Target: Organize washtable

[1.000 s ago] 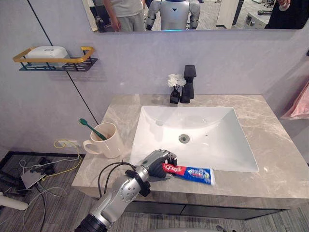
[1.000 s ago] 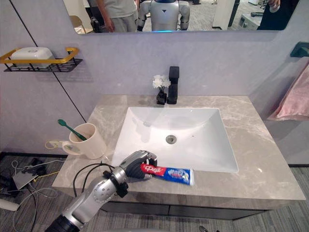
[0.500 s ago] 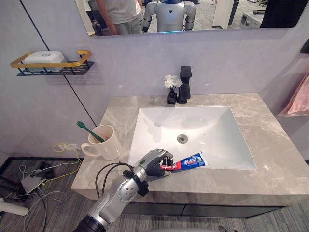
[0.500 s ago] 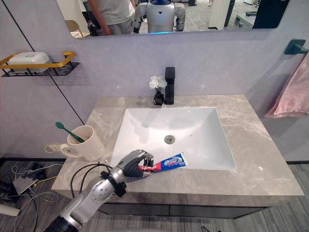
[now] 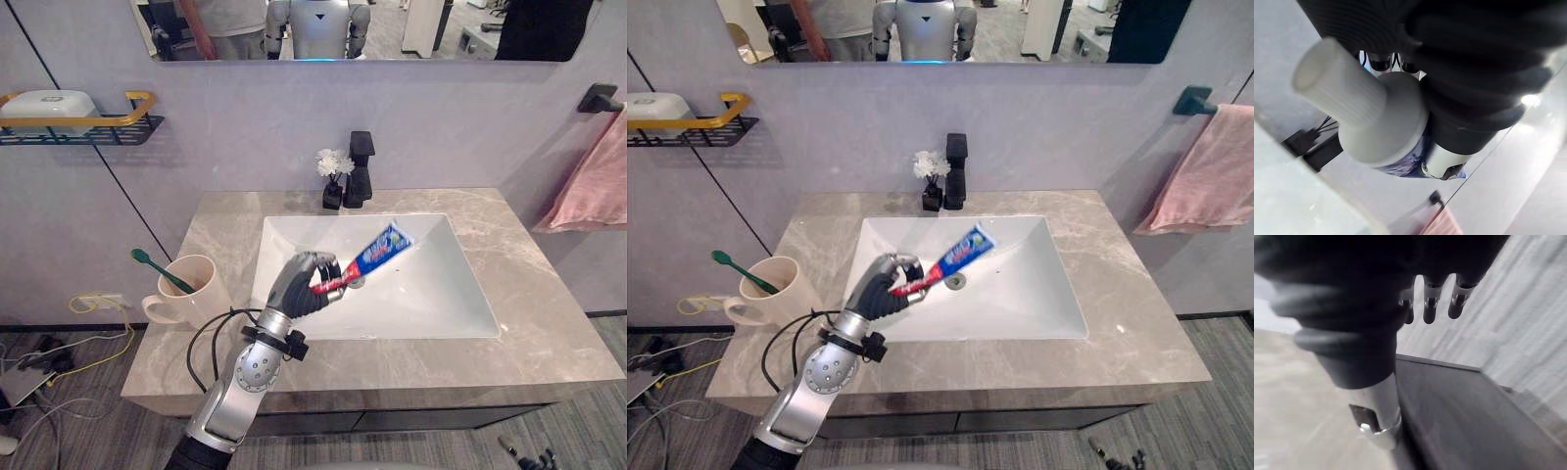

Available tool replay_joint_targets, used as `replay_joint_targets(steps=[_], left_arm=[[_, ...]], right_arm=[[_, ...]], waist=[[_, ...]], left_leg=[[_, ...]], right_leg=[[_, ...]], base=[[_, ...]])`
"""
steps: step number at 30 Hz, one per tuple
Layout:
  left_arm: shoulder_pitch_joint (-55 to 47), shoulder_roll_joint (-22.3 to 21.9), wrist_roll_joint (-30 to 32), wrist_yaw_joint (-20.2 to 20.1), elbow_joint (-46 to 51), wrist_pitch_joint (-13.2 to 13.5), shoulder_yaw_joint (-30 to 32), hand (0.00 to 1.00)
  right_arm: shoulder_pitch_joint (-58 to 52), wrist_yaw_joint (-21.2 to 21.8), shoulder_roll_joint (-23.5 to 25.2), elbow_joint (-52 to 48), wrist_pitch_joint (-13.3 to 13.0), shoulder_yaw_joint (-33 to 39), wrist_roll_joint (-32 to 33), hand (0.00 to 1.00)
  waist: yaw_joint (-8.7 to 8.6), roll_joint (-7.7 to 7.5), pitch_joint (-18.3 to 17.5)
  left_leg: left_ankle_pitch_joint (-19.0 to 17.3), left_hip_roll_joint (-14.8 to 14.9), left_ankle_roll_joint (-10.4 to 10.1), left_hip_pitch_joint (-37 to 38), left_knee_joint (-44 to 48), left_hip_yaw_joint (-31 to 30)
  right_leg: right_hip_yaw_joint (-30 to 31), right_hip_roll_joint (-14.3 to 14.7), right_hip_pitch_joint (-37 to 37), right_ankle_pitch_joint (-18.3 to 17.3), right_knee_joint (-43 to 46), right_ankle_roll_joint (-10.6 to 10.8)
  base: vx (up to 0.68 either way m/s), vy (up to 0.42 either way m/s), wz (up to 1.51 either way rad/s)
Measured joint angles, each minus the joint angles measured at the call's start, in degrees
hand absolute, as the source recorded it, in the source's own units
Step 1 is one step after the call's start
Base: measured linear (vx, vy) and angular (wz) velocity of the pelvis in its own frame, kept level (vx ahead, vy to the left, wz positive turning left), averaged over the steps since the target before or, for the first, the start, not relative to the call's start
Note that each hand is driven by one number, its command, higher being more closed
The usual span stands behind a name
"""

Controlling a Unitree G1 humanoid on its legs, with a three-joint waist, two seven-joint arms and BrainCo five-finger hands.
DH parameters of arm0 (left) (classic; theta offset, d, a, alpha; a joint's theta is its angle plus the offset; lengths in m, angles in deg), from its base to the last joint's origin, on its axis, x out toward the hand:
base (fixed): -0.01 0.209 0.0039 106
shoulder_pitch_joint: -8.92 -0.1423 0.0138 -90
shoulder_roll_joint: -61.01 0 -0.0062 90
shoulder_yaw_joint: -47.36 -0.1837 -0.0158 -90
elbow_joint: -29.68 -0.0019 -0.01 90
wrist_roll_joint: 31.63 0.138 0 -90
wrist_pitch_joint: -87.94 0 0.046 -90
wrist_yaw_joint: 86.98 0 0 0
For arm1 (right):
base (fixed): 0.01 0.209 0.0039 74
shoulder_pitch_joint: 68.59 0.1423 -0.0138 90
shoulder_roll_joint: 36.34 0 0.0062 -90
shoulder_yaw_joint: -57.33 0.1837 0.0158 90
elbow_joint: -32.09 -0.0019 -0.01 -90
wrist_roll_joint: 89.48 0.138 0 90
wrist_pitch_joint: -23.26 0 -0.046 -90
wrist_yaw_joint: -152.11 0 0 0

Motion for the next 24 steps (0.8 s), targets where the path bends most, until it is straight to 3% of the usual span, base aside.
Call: replay_joint_targets(steps=[9, 15, 20, 24], left_arm=[[-1.97, -2.17, -1.10, -0.06, 3.48, 0.08, 3.00, 1.00], [-2.82, -2.18, -1.30, -0.52, 3.49, 0.07, 4.49, 1.00], [-2.82, -2.07, -1.58, -1.69, 3.54, 0.08, 5.36, 1.00], [-2.68, -1.95, -2.64, -1.72, 3.62, 0.15, 5.32, 1.00]], right_arm=[[-0.93, -1.70, 1.82, -25.01, 0.40, 2.35, -6.63, 0.00], [-0.31, -1.50, 1.22, -33.43, -0.21, 4.75, -9.22, 0.00], [1.23, 0.93, 0.52, -37.63, -3.31, 4.18, -8.81, 0.00], [4.73, 3.75, -2.57, -37.64, -6.80, -1.89, -1.13, 0.00]], waist=[[-0.26, 1.02, -1.45], [-1.13, 0.89, -1.69], [-1.77, 1.04, -1.79], [-1.70, 1.17, -1.79]], left_leg=[[-0.31, 0.74, -0.39, -0.20, 0.12, 2.41], [-1.39, 1.02, -0.69, -0.56, 1.47, 3.17], [-1.75, 0.92, -0.57, -0.86, 1.84, 3.23], [-1.88, 0.89, -0.36, -2.46, 2.94, 3.07]], right_leg=[[2.66, 0.83, -2.06, 0.04, 0.86, -0.03], [4.39, 1.46, -2.74, 0.22, 0.87, -0.27], [4.79, 1.45, -2.96, 0.33, 0.70, -0.10], [4.83, 1.35, -3.85, 0.98, 0.39, 0.10]], base=[[-0.02, -0.014, -0.14], [-0.01, -0.016, -0.17], [0.00, -0.003, -0.02], [0.00, 0.000, 0.00]])
